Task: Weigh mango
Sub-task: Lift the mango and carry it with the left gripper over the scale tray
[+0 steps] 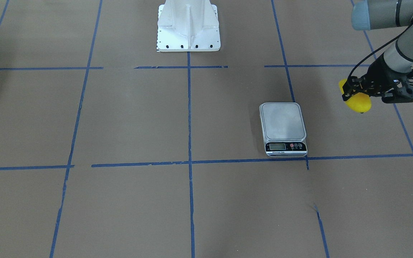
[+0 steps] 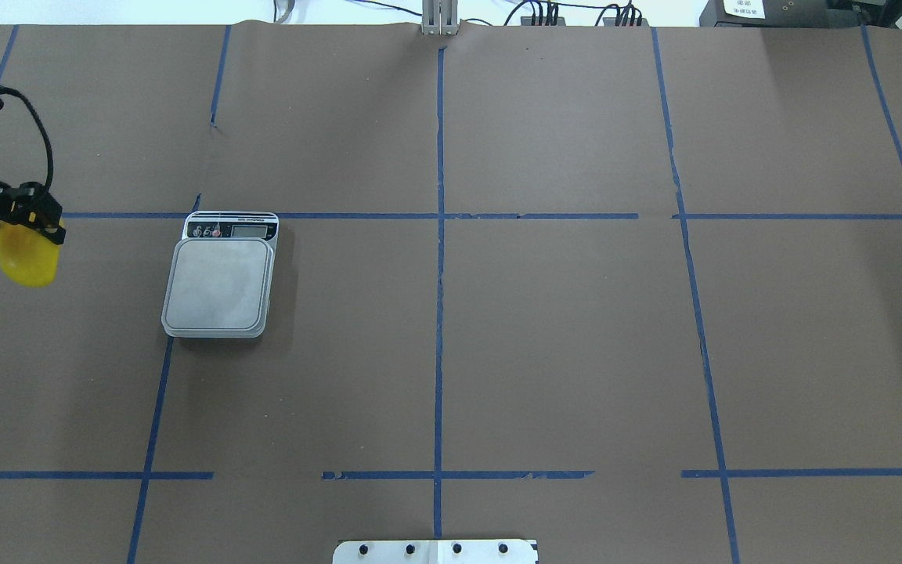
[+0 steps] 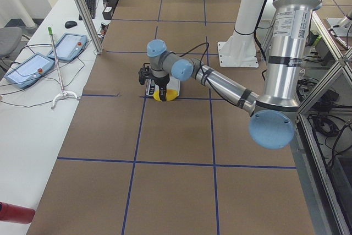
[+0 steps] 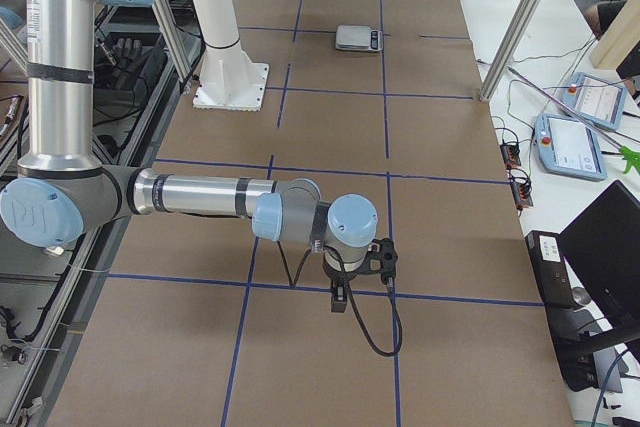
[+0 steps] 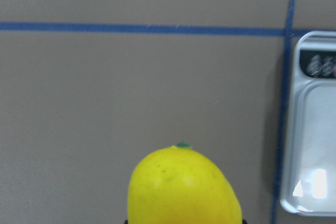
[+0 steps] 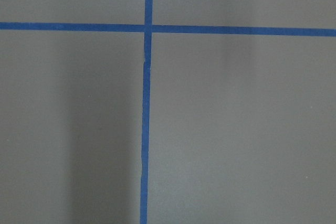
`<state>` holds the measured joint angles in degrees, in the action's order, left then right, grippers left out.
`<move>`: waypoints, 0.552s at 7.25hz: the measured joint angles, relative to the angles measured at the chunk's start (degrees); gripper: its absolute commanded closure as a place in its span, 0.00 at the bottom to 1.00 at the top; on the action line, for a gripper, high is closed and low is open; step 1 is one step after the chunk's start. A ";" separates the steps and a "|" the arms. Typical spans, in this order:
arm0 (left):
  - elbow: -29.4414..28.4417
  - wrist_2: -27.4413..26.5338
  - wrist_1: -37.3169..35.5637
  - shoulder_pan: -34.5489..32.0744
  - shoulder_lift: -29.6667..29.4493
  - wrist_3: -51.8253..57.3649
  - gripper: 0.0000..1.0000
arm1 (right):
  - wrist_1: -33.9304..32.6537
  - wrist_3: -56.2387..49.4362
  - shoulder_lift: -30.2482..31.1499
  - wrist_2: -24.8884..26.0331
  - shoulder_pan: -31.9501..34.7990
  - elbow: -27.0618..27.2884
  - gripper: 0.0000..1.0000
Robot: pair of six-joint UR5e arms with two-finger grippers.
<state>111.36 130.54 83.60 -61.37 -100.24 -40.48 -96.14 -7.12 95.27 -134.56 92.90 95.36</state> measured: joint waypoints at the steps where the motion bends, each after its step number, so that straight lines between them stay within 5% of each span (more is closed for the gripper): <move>1: -1.48 0.12 -1.83 1.13 -4.38 -3.47 1.00 | 0.02 0.00 0.00 0.00 0.00 0.00 0.00; 4: -8.65 -0.11 6.29 10.12 -11.08 -15.82 1.00 | -0.01 0.00 0.00 0.00 0.00 0.00 0.00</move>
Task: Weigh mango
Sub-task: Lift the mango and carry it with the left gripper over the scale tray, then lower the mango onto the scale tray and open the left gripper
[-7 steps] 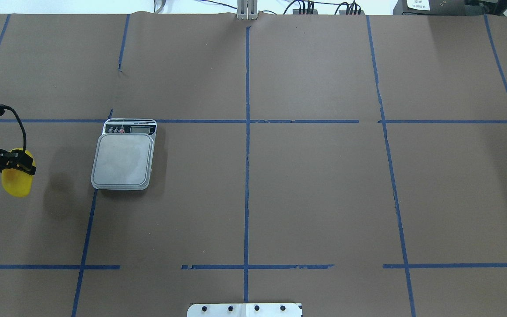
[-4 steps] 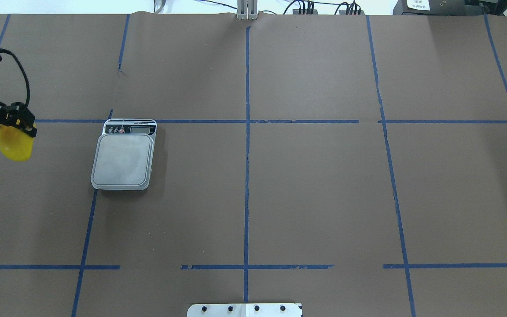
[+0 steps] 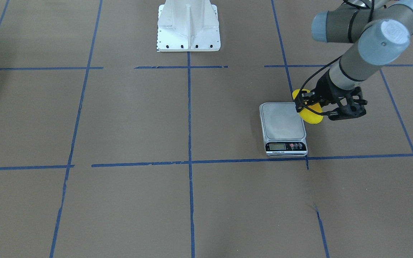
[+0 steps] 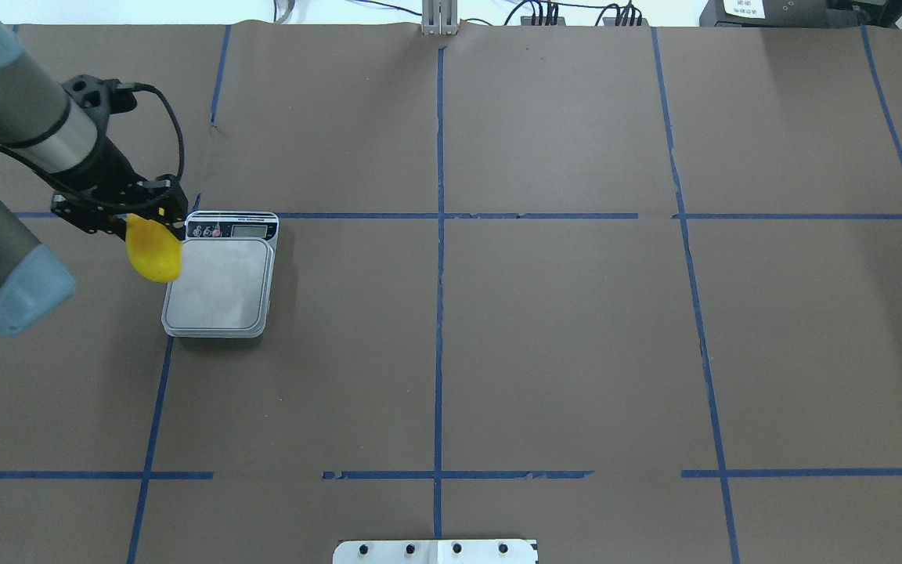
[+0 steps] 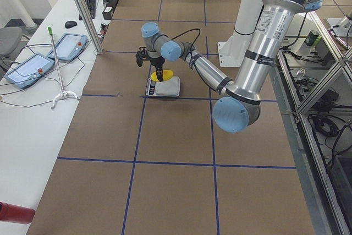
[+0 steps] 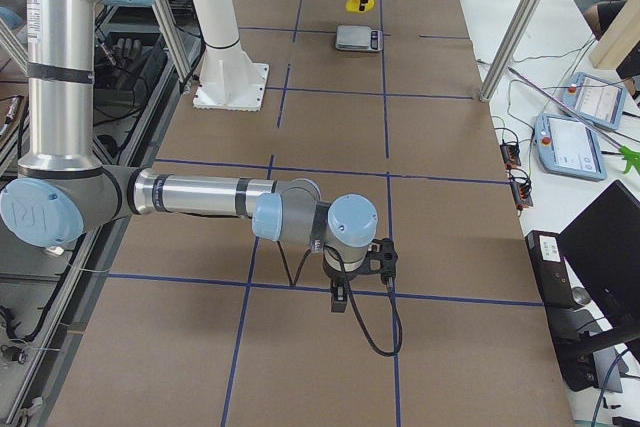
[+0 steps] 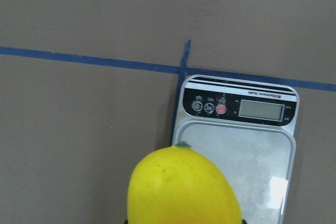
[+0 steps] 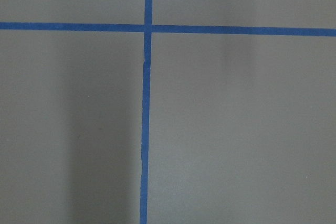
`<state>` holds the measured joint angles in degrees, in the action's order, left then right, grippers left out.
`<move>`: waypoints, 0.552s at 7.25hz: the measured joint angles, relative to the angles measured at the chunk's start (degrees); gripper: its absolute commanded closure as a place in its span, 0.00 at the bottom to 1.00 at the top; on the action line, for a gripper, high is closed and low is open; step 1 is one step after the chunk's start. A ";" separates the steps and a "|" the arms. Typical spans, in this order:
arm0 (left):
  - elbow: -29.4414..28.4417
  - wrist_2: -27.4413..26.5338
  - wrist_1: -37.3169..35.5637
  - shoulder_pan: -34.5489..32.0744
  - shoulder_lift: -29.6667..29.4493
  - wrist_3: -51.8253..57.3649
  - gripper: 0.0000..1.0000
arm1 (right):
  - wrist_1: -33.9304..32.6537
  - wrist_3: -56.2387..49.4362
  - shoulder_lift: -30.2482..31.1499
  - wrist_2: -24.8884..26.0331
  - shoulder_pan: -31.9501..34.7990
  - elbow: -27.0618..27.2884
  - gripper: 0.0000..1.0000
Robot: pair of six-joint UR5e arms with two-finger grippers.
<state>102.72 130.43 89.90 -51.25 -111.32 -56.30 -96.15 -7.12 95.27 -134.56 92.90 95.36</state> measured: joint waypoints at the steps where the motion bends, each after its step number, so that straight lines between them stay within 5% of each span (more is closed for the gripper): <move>1: -2.73 -0.15 4.26 2.05 -0.66 -2.40 1.00 | 0.02 0.00 0.00 0.00 0.00 0.00 0.00; 4: -6.80 -0.44 9.00 5.75 -1.47 -4.27 1.00 | 0.00 0.00 0.02 0.00 0.00 0.00 0.00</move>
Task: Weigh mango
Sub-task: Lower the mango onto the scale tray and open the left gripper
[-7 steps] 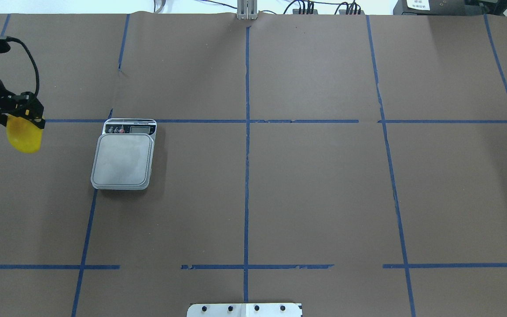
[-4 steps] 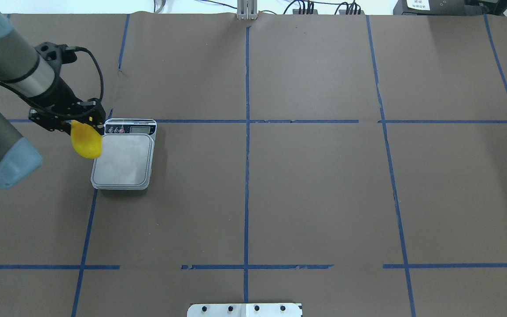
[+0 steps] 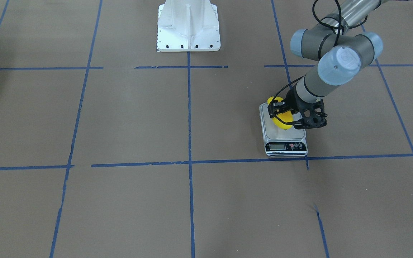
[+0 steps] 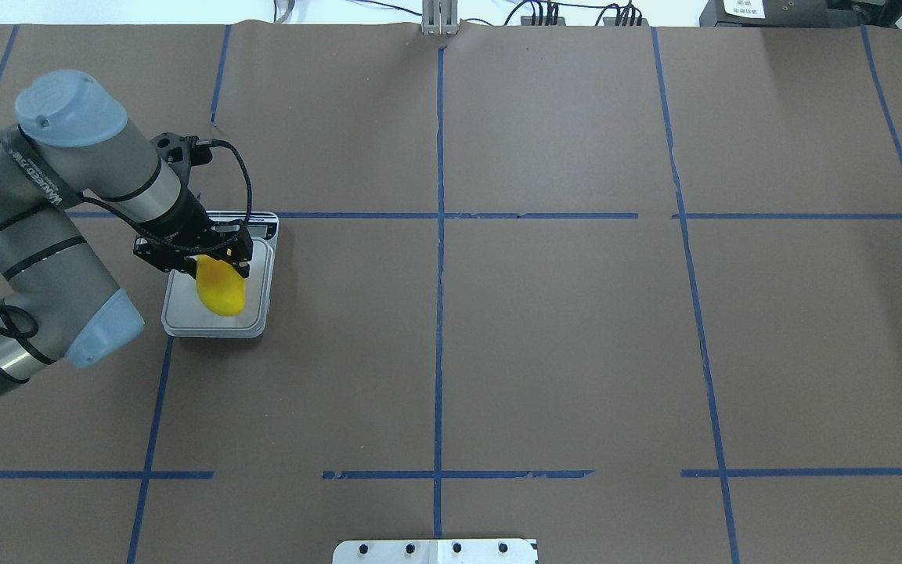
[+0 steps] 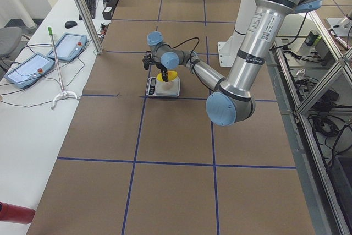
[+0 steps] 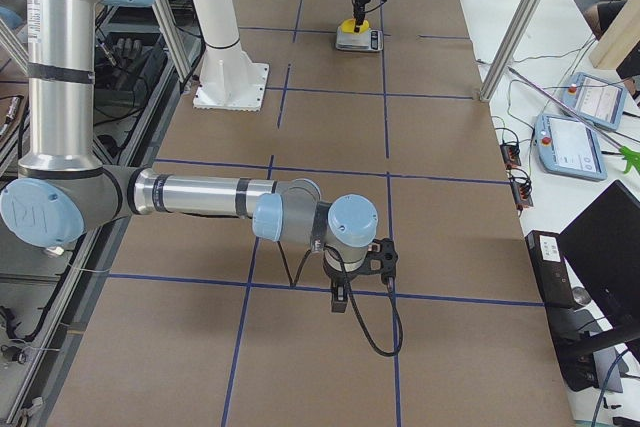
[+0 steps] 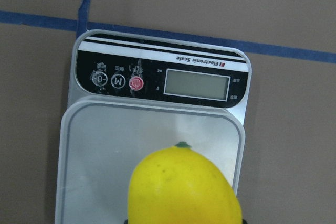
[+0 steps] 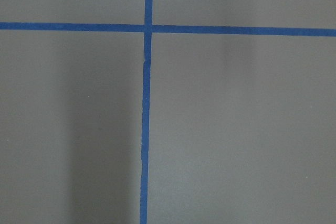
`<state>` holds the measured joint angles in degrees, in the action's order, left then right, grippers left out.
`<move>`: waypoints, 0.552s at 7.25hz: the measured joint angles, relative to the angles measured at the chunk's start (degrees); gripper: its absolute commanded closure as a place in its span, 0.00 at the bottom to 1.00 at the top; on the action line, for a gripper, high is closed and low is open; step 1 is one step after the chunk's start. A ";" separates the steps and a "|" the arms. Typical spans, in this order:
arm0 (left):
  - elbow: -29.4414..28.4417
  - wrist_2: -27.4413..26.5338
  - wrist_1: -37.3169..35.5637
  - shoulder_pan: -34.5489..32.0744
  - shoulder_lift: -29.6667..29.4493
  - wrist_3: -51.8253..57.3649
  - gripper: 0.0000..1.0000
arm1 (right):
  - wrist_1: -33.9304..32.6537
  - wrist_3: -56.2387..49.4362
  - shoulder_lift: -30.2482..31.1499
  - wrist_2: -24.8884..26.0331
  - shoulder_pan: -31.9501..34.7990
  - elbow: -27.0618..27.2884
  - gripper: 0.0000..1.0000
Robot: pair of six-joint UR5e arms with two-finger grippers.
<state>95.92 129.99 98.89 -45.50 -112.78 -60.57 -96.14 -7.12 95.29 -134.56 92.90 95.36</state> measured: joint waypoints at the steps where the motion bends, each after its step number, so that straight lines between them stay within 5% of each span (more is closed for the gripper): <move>1: -0.42 -0.05 0.44 0.50 -0.07 -0.05 0.97 | -0.01 0.00 0.01 0.00 0.00 0.00 0.00; 2: -0.87 -0.07 1.01 0.70 -0.11 -0.05 0.34 | -0.01 0.00 0.00 0.00 0.00 0.00 0.00; 3: -1.23 -0.11 1.54 0.74 -0.14 -0.01 0.00 | -0.01 0.00 -0.01 0.00 0.00 0.00 0.00; 4: -1.42 -0.14 1.87 0.76 -0.15 0.03 0.00 | -0.01 0.00 -0.02 0.00 0.00 0.00 0.00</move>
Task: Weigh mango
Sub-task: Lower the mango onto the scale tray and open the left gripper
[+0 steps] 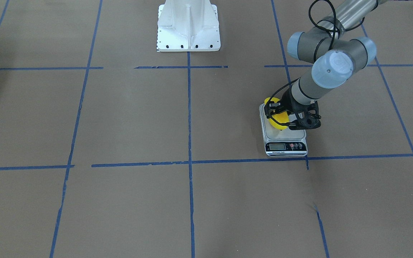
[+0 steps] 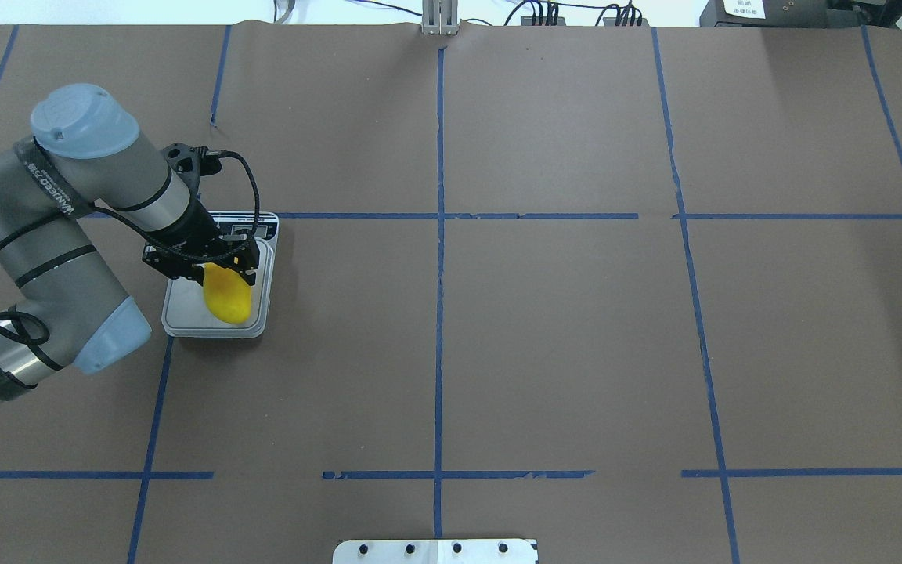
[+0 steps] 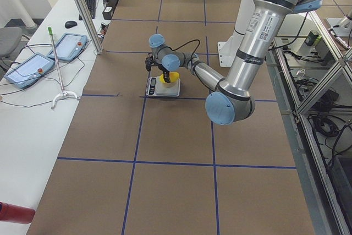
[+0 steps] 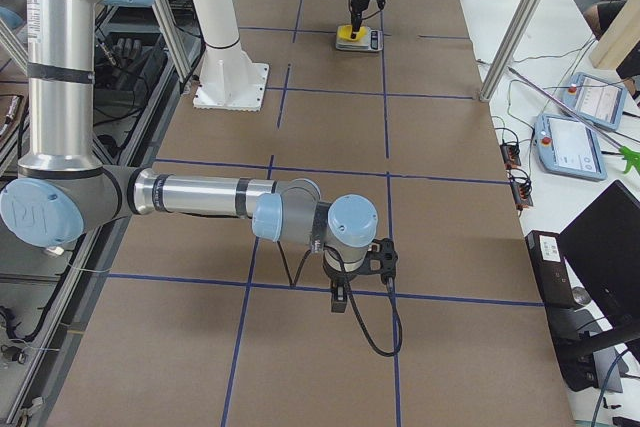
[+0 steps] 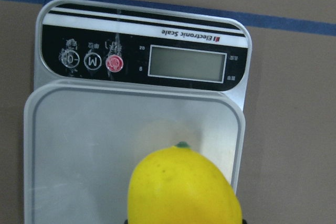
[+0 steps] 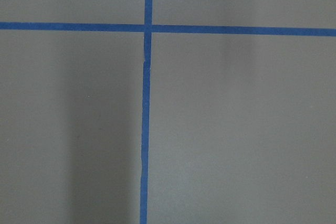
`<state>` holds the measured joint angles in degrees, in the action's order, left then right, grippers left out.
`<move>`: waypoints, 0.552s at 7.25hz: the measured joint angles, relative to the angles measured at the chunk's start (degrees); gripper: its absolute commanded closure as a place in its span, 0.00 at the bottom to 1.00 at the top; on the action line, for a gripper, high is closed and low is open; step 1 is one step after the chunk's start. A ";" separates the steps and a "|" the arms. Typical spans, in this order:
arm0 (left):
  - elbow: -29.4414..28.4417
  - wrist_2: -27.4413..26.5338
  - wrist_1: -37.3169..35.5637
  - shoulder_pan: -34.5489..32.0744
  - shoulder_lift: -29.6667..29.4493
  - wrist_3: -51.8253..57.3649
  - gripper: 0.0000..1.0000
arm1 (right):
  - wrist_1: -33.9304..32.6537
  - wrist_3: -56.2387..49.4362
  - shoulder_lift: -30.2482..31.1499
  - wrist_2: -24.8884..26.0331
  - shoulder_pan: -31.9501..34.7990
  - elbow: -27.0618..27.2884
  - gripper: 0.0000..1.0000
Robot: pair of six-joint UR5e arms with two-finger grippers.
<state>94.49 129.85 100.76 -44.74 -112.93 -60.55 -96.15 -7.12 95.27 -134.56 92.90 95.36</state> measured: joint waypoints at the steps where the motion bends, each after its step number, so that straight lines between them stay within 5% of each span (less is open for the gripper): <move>1: 0.13 -0.07 0.19 -0.08 0.01 0.09 0.00 | 0.00 0.00 0.00 0.00 0.00 0.00 0.00; 4: 4.46 -0.14 -1.91 -3.93 0.44 0.79 0.00 | 0.02 0.00 0.00 0.00 0.00 0.00 0.00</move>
<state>98.95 129.70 98.85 -48.67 -112.50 -59.76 -96.13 -7.12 95.27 -134.56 92.90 95.36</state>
